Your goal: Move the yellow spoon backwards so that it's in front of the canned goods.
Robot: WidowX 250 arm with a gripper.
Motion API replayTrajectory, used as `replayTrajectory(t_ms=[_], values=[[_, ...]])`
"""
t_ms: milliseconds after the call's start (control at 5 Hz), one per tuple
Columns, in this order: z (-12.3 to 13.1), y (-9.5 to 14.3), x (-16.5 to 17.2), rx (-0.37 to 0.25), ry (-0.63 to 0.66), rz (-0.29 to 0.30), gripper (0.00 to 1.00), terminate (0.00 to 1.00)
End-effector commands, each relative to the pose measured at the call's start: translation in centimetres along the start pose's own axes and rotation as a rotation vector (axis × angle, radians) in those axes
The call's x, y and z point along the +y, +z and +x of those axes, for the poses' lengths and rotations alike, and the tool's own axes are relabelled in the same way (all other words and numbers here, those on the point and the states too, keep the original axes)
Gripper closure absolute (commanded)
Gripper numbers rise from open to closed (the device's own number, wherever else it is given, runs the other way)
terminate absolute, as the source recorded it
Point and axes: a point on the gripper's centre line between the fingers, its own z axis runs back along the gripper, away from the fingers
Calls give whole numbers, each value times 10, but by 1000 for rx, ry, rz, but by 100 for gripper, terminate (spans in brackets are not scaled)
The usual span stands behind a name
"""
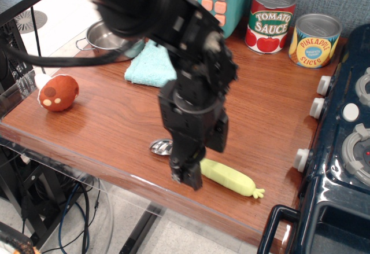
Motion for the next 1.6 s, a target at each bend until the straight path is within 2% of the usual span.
replayTrajectory(t_ms=[0, 200, 400, 800, 1000, 1400], values=[[0, -8, -12, 9, -8, -2, 0, 0], [-2, -21, -10, -13, -17, 6, 0, 0], [0, -20, -9, -17, -6, 3, 100, 0], [17, -2, -16, -13, 47, -35, 100, 0], [29, 20, -33, -21, 130, -80, 100, 0], [36, 63, -84, 35, 215, -159, 100, 0]])
